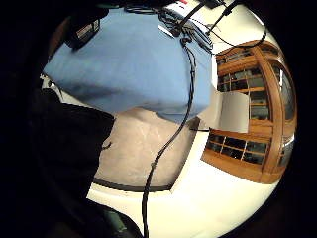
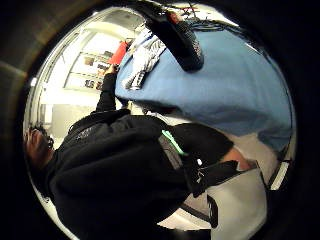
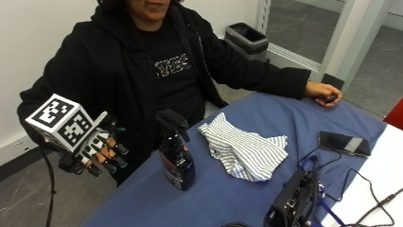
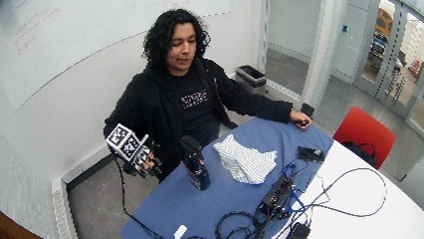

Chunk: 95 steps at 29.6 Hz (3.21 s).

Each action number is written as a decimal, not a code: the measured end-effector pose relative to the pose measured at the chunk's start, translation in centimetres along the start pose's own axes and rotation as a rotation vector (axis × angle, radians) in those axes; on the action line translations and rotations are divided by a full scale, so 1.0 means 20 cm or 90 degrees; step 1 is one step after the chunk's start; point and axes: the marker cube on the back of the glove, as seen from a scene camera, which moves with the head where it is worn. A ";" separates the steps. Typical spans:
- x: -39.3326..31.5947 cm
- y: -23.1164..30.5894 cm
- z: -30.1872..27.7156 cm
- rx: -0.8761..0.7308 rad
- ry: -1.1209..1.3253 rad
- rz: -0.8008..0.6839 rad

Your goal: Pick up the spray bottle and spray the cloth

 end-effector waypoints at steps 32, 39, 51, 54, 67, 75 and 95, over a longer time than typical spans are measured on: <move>-0.05 -0.47 -0.13 0.065 -0.088 -0.102; -0.08 -0.66 -0.18 0.086 -0.233 -0.136; -0.21 -0.87 -0.20 0.106 -0.543 -0.184; -0.24 -0.93 -0.23 0.117 -0.622 -0.191; -0.31 -1.06 -0.22 0.224 -0.817 -0.135; -0.30 -1.08 -0.22 0.259 -0.788 -0.152; -0.33 -1.06 -0.45 0.064 -0.764 -0.164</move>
